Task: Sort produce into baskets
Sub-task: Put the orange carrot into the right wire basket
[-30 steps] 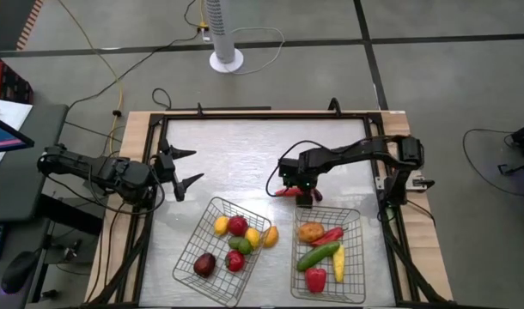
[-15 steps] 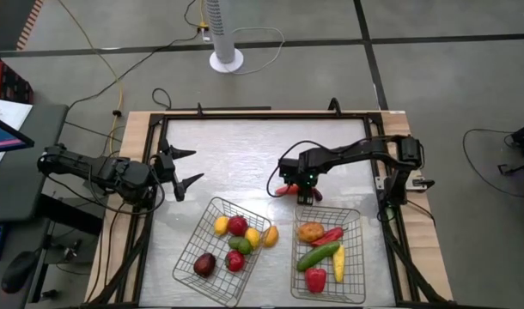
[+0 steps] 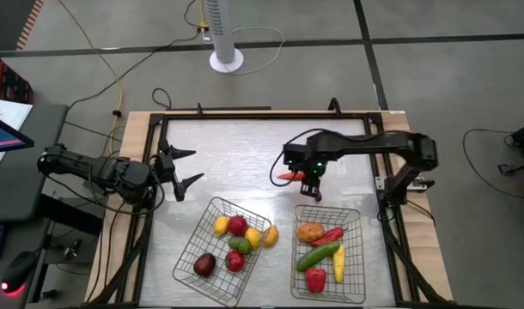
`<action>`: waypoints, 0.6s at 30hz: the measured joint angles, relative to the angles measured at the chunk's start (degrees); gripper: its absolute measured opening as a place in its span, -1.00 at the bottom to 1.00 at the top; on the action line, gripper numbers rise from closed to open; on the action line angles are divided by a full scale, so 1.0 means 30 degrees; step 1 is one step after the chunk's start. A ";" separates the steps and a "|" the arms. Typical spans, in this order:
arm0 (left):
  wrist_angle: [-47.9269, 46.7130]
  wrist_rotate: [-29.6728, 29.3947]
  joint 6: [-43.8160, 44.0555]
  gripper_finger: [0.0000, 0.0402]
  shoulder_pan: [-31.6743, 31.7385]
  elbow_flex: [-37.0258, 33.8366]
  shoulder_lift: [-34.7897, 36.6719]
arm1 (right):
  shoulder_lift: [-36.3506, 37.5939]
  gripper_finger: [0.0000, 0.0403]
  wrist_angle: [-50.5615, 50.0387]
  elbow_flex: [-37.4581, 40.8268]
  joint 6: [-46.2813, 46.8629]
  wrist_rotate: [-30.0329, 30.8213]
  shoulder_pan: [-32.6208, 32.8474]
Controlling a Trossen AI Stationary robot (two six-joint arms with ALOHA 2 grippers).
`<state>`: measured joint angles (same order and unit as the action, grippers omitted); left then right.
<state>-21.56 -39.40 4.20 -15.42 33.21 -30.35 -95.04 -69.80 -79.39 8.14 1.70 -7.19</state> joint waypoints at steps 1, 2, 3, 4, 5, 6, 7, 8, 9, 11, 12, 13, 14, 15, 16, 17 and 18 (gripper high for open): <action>-0.0034 0.0000 0.0024 0.72 0.0000 0.0000 -0.0007 | 0.0592 0.03 0.0062 -0.0024 0.0331 -0.0003 0.0306; -0.0108 0.0000 0.0098 0.72 -0.0007 0.0000 0.0000 | 0.1130 0.02 0.0053 -0.0024 0.0695 -0.0003 0.0647; -0.0197 0.0006 0.0246 0.72 -0.0002 0.0000 0.0000 | 0.1697 0.01 0.0020 -0.0017 0.1070 -0.0001 0.1039; -0.0318 0.0007 0.0355 0.72 -0.0007 0.0000 -0.0007 | 0.2203 0.00 -0.0018 -0.0017 0.1507 -0.0003 0.1486; -0.0385 0.0012 0.0396 0.72 -0.0007 0.0000 -0.0007 | 0.2712 -0.02 0.0036 -0.0017 0.2013 -0.0003 0.1959; -0.0404 0.0007 0.0452 0.72 -0.0004 0.0000 -0.0007 | 0.3145 -0.03 0.0094 -0.0017 0.2581 -0.0003 0.2499; -0.0415 0.0007 0.0519 0.72 -0.0007 0.0000 -0.0002 | 0.3534 -0.05 0.0109 -0.0017 0.3290 -0.0010 0.3082; -0.0415 0.0007 0.0573 0.72 -0.0007 0.0000 -0.0001 | 0.3873 -0.05 0.0109 -0.0017 0.4056 -0.0010 0.3678; -0.0415 0.0007 0.0641 0.72 -0.0007 0.0000 -0.0001 | 0.4145 -0.05 0.0117 -0.0017 0.4781 -0.0015 0.4327; -0.0415 0.0007 0.0703 0.72 -0.0007 0.0000 0.0000 | 0.4514 -0.04 0.0080 -0.0017 0.6091 -0.0018 0.5668; -0.0415 0.0007 0.0703 0.72 -0.0007 0.0000 0.0000 | 0.4618 -0.02 0.0015 -0.0017 0.6710 -0.0015 0.6375; -0.0415 0.0007 0.0703 0.72 -0.0007 0.0000 -0.0001 | 0.4640 0.00 -0.0056 -0.0017 0.7315 -0.0010 0.7054; -0.0415 0.0000 0.0703 0.72 -0.0007 0.0000 -0.0003 | 0.4640 0.02 -0.0117 -0.0017 0.7892 -0.0010 0.7745; -0.0415 0.0000 0.0703 0.72 -0.0007 0.0000 -0.0007 | 0.4629 0.04 -0.0194 -0.0017 0.8372 0.0003 0.8420; -0.0405 0.0000 0.0703 0.72 -0.0007 0.0000 -0.0005 | 0.4545 0.05 -0.0290 -0.0017 0.8879 0.0145 0.9032; -0.0381 0.0000 0.0703 0.72 -0.0007 0.0000 0.0000 | 0.4435 0.07 -0.0408 -0.0017 0.9491 0.0438 0.9542; -0.0341 0.0000 0.0703 0.72 -0.0007 0.0000 -0.0007 | 0.4350 0.08 -0.0700 -0.0017 1.0109 0.0908 1.0057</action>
<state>-22.59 -39.40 6.31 -15.44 33.21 -30.37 -81.99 -71.90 -79.44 38.47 4.43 22.98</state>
